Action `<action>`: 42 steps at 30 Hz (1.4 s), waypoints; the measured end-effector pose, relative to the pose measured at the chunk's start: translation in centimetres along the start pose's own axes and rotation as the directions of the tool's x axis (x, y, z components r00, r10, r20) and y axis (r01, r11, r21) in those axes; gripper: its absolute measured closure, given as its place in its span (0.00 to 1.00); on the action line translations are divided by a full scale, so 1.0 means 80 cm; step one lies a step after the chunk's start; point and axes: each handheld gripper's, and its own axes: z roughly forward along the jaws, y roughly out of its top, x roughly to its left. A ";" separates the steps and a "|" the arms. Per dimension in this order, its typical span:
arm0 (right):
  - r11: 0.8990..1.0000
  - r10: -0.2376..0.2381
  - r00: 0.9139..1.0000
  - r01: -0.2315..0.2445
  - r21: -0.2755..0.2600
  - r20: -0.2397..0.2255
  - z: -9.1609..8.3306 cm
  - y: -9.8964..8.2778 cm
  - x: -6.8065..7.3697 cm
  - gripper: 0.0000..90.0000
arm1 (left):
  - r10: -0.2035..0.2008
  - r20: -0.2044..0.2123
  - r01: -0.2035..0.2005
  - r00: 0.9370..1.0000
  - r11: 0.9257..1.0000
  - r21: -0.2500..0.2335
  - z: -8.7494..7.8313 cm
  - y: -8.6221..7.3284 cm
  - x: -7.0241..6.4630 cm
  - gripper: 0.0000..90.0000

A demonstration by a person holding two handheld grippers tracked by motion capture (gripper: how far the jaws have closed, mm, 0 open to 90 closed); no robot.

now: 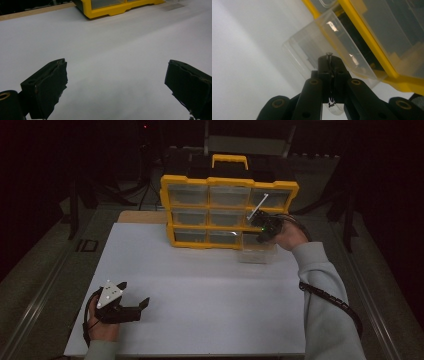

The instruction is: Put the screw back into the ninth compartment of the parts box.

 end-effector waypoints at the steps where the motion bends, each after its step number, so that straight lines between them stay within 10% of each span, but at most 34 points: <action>1: 1.000 0.005 1.000 -0.005 -0.001 0.001 0.000 -0.001 -0.002 0.97 | 0.000 0.000 0.000 1.000 1.000 0.000 0.000 0.000 0.000 0.05; 42: 0.998 0.055 0.998 -0.055 -0.002 0.039 -0.006 -0.026 -0.024 0.97 | 0.002 0.000 -0.002 1.000 1.000 0.004 0.001 0.000 0.000 0.05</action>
